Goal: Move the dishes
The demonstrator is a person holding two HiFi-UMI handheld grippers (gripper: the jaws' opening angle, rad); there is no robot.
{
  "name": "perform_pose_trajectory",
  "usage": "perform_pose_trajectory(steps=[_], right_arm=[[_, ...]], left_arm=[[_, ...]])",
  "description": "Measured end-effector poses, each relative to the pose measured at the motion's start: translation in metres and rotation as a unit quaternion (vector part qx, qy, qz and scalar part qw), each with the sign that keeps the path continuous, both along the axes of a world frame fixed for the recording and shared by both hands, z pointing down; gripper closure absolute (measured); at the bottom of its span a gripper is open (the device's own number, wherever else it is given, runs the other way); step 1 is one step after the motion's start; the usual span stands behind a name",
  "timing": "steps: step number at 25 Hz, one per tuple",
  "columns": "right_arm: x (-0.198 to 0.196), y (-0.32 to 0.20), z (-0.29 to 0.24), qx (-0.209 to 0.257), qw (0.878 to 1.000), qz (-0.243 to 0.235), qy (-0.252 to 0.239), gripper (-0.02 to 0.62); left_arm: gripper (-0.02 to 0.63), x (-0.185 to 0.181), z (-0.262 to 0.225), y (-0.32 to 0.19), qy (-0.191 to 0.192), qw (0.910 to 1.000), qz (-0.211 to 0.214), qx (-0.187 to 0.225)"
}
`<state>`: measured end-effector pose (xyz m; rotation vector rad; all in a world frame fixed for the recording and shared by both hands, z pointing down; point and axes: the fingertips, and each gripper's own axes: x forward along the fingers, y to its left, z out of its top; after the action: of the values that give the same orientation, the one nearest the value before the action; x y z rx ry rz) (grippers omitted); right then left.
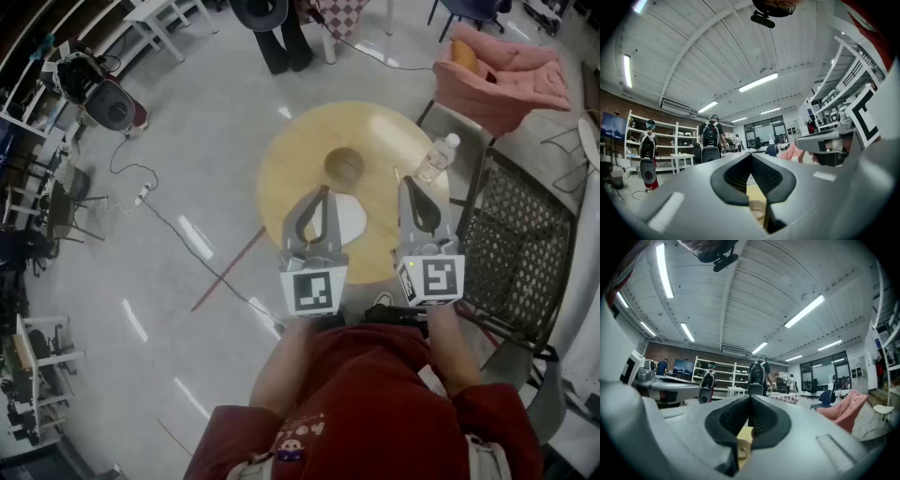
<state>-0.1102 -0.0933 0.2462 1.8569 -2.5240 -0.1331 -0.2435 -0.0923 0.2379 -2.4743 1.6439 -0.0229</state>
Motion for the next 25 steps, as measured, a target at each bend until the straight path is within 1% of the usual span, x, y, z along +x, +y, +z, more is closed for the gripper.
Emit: perform_pose_trajectory(steps=[11,16,20,25], right_arm=[[0.006,-0.005,0.005,-0.007,1.000,-0.010,-0.001,0.594],[0.012,-0.004,0.008,-0.011,1.000,-0.019,-0.009,0.594],[0.020,-0.002,0.018,-0.027,0.999,-0.029,-0.019,0.594],[0.026,0.001,0.032,-0.033,0.997,-0.061,-0.025,0.594]], left_arm=[[0.600,0.006,0.003,-0.004,-0.006,1.0000,-0.007,-0.001],[0.600,0.013,0.007,-0.003,-0.010,0.9998,-0.015,-0.011],[0.600,0.020,0.015,0.003,-0.017,0.9991,-0.030,-0.023],[0.600,0.029,0.027,0.014,-0.022,0.9972,-0.063,-0.034]])
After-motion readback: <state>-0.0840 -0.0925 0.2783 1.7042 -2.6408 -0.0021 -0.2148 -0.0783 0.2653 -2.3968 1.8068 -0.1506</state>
